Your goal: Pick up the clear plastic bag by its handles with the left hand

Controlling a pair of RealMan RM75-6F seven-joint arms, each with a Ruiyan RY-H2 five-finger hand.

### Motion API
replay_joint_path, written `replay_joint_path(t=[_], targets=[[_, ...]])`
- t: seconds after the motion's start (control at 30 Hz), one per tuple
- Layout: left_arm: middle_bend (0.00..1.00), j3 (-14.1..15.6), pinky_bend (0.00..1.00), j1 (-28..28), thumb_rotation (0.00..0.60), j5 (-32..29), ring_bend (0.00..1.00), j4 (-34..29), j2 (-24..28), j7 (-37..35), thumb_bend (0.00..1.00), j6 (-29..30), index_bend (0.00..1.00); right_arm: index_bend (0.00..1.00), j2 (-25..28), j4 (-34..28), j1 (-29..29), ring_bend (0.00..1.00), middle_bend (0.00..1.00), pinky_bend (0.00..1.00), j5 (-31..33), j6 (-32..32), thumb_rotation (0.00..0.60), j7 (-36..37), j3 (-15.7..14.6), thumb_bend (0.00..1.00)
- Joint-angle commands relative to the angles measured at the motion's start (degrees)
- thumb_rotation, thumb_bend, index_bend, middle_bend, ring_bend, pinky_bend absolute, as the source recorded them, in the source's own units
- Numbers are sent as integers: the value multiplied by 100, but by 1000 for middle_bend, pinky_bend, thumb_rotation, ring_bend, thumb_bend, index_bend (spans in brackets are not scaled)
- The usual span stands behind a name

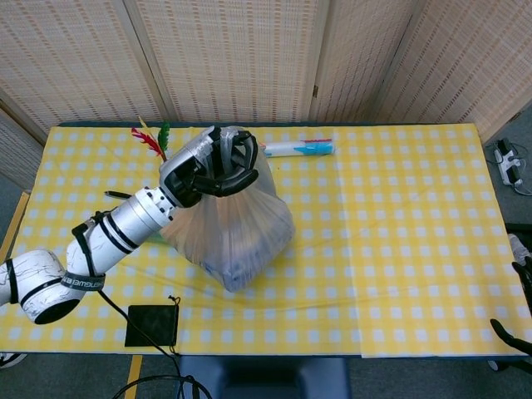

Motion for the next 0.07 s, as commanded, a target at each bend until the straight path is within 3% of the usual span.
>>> replay_joint_path(t=[0.03, 0.07], targets=[[1000, -129, 1000, 128, 600, -84, 943, -78, 41, 116, 655, -110, 787, 0, -11, -2, 35, 0, 0, 0, 2, -48, 600, -23, 7, 271], [1000, -164, 1000, 169, 600, -92, 943, -71, 20, 155, 656, -140, 787, 0, -16, -6, 51, 0, 0, 0, 0, -67, 600, -32, 9, 271]])
